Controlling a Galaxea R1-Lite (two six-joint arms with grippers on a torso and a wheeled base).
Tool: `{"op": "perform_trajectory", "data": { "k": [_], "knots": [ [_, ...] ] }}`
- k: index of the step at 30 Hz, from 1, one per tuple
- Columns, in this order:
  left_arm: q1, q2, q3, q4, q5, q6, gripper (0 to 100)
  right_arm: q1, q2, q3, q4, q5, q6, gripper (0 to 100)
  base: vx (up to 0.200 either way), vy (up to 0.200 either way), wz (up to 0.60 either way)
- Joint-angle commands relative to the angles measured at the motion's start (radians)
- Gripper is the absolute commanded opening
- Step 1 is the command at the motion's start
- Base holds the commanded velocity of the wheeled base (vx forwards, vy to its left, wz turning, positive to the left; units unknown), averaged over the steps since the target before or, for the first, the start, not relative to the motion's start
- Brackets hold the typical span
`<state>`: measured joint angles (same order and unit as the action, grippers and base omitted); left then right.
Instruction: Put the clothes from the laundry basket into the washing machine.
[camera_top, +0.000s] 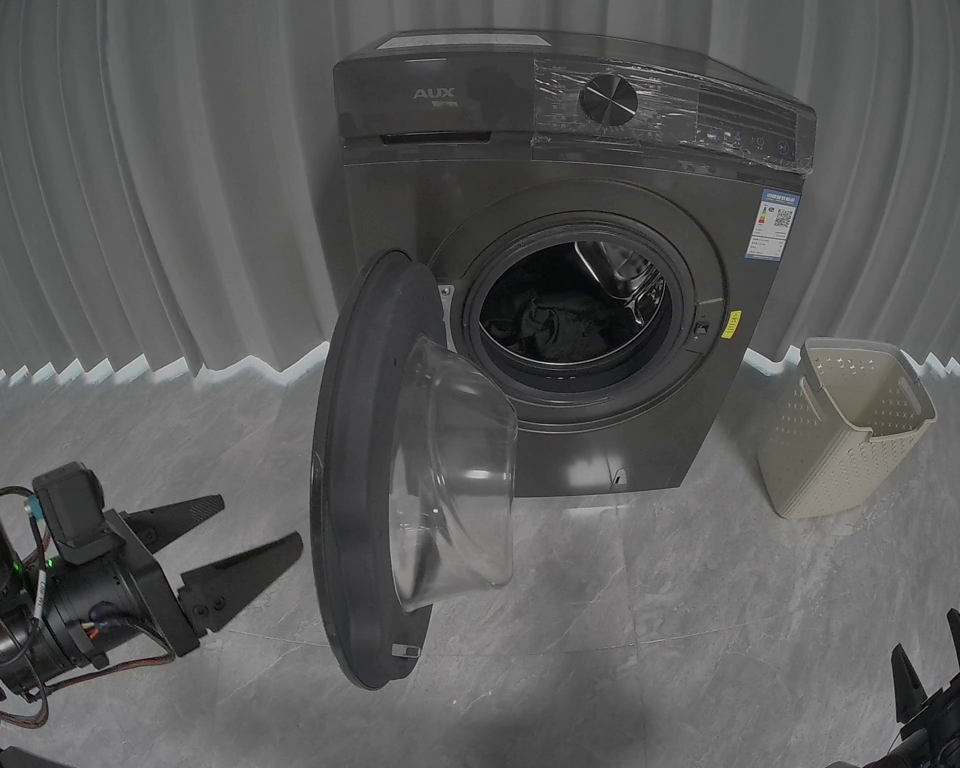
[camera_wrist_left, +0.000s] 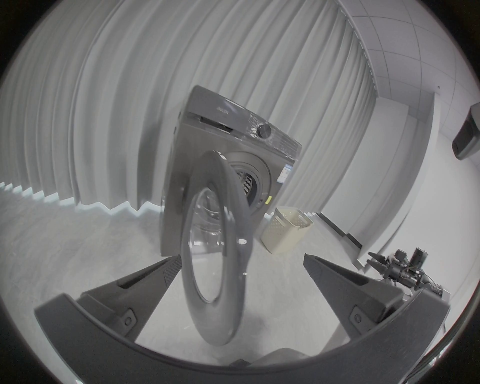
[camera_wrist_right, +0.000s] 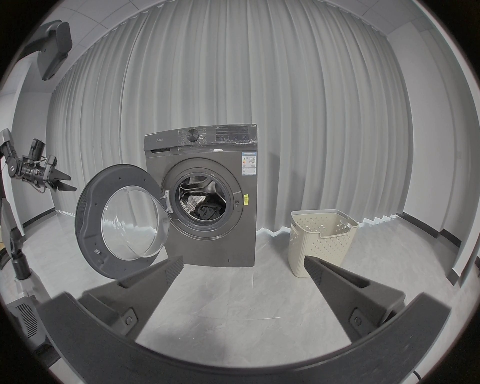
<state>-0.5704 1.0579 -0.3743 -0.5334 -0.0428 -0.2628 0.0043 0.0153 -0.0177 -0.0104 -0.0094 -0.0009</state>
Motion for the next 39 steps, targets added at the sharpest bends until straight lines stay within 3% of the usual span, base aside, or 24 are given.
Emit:
{"op": "perform_trajectory", "data": {
  "k": [1,2,4,7,12,21,24,28,39],
  "knots": [
    [0.081,-0.062,0.001,0.013,0.041,0.008,100,0.000,-0.015,0.018,0.000,0.000,-0.001,100,0.000,0.000,0.00],
    [0.158,-0.059,0.014,0.030,0.054,0.056,100,0.000,-0.015,0.018,0.000,0.000,-0.001,100,0.000,0.000,0.00],
    [0.188,-0.036,0.028,0.046,0.058,0.094,100,0.000,-0.015,0.018,0.000,0.000,-0.001,100,0.000,0.000,0.00],
    [0.192,0.013,0.032,0.044,0.063,0.112,100,0.000,-0.015,0.018,0.000,0.000,-0.001,100,0.000,0.000,0.00],
    [0.178,0.160,0.017,0.026,0.057,0.169,100,0.000,-0.015,0.018,0.000,0.000,-0.001,100,0.000,0.000,0.00],
    [0.099,0.456,-0.086,-0.149,0.061,0.172,100,0.000,-0.015,0.018,0.000,0.000,-0.001,100,0.000,0.000,0.00],
    [0.024,0.574,-0.203,-0.260,0.061,0.158,100,0.000,-0.015,0.018,0.000,0.000,0.001,100,0.000,0.000,0.00],
    [-0.019,0.625,-0.295,-0.261,0.061,0.146,100,0.000,-0.015,0.018,0.000,0.000,-0.001,100,0.000,0.000,0.00],
    [-0.029,0.691,-0.402,-0.261,0.063,0.145,100,0.000,-0.015,0.018,0.000,0.000,-0.001,100,0.000,0.000,0.00]
  ]
}}
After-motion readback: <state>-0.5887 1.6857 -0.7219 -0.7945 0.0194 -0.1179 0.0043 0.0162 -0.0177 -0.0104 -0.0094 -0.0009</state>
